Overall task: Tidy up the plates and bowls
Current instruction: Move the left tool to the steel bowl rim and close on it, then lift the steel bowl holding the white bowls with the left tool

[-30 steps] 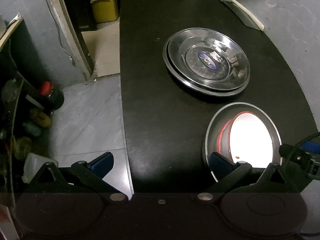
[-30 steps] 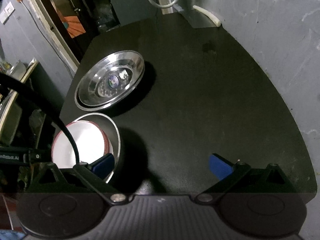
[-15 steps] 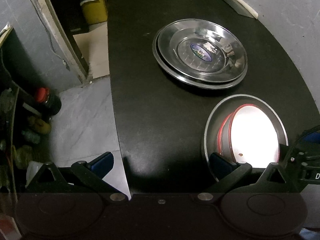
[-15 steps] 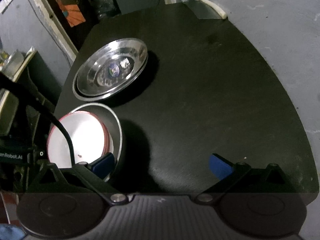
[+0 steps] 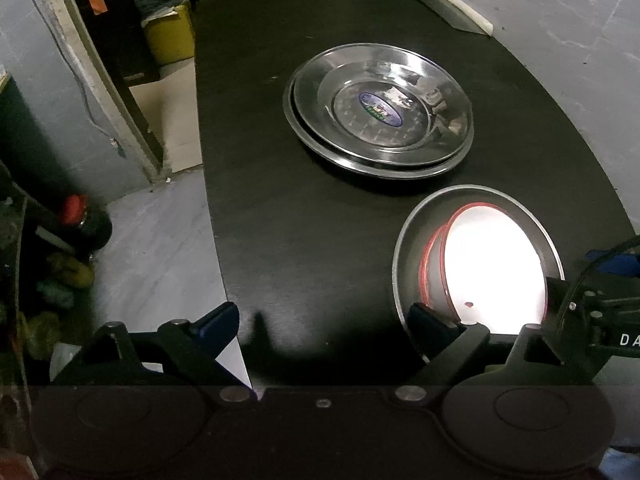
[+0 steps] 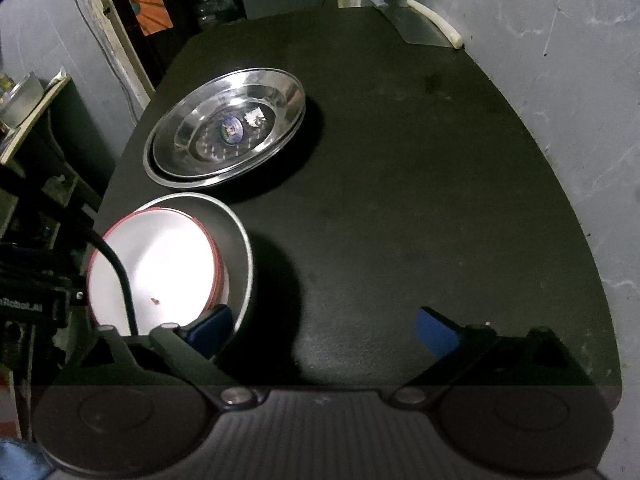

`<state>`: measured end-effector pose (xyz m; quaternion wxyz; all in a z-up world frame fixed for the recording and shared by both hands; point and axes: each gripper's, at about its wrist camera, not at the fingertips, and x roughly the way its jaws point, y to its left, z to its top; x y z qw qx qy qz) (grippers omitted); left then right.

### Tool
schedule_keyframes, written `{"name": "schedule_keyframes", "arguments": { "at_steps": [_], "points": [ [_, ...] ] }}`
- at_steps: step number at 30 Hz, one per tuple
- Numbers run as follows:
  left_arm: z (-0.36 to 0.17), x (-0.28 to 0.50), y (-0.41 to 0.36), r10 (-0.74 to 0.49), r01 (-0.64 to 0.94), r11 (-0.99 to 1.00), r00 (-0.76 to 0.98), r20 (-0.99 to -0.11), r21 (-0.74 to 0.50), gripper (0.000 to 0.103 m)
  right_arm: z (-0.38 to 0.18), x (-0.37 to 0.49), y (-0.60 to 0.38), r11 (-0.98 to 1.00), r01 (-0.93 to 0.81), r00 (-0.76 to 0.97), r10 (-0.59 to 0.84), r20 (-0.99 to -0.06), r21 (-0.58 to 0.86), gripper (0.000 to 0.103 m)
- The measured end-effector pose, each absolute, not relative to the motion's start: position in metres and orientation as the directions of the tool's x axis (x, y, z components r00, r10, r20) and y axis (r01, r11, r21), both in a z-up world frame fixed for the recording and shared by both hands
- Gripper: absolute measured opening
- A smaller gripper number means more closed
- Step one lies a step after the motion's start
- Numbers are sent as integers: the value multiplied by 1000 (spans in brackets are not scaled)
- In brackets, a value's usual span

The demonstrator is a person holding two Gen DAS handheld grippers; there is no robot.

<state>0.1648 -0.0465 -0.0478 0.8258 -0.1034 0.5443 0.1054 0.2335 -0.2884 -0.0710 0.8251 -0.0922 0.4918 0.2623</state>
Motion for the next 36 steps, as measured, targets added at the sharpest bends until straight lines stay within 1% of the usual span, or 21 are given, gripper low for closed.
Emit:
{"name": "schedule_keyframes", "arguments": {
  "at_steps": [2,5,8,13,17,19,21,23,25,26,27,28,30,31,32,33,34,35,36],
  "points": [
    [-47,165,-46,56,-282,957,389,-919,-61,90,-70,232,-290,843,-525,375,353,-857,118,90],
    [-46,165,-46,47,-268,961,399,-916,-68,85,-70,232,-293,842,-517,360,377,-854,154,84],
    [-45,164,-46,25,-256,963,412,-911,-89,77,-69,231,-292,839,-519,357,386,-850,163,80],
    [-45,163,-44,-26,-240,960,433,-901,-143,61,-67,229,-292,836,-516,350,403,-846,185,73],
    [-45,162,-43,-70,-234,953,450,-890,-193,51,-66,227,-292,829,-518,342,425,-838,210,63],
    [-45,161,-43,-87,-226,951,457,-885,-211,44,-66,226,-292,830,-516,343,427,-837,212,62],
    [-45,162,-43,-101,-220,949,462,-881,-224,42,-66,227,-293,832,-509,340,431,-836,221,61],
    [-46,162,-42,-106,-221,948,463,-880,-230,42,-66,227,-293,834,-500,337,434,-836,231,61],
    [-46,162,-41,-112,-224,945,463,-879,-239,41,-66,226,-294,833,-499,334,440,-834,240,59],
    [-47,162,-40,-114,-225,944,463,-879,-241,41,-66,226,-294,830,-502,331,446,-832,245,55],
    [-47,162,-40,-115,-225,944,463,-879,-242,41,-66,225,-293,825,-506,328,452,-829,250,50],
    [-47,162,-40,-115,-226,944,463,-879,-242,41,-65,224,-293,819,-513,325,461,-826,256,47],
    [-47,162,-40,-115,-223,944,463,-879,-241,40,-64,222,-291,808,-529,320,474,-820,261,36],
    [-47,162,-41,-117,-221,945,464,-878,-243,37,-63,221,-290,803,-535,317,479,-818,262,34],
    [-47,163,-41,-123,-215,945,466,-876,-247,35,-63,221,-289,798,-540,314,486,-816,267,29],
    [-46,162,-41,-130,-210,945,469,-874,-253,30,-63,220,-288,791,-547,309,494,-813,273,24],
    [-46,161,-42,-137,-203,944,472,-871,-258,26,-62,219,-287,786,-553,306,500,-810,276,21],
    [-46,161,-43,-143,-196,945,475,-869,-263,24,-62,219,-286,779,-562,301,506,-808,278,17],
    [-46,161,-43,-150,-189,945,478,-866,-268,18,-62,218,-285,779,-565,304,503,-809,272,17]
  ]
}}
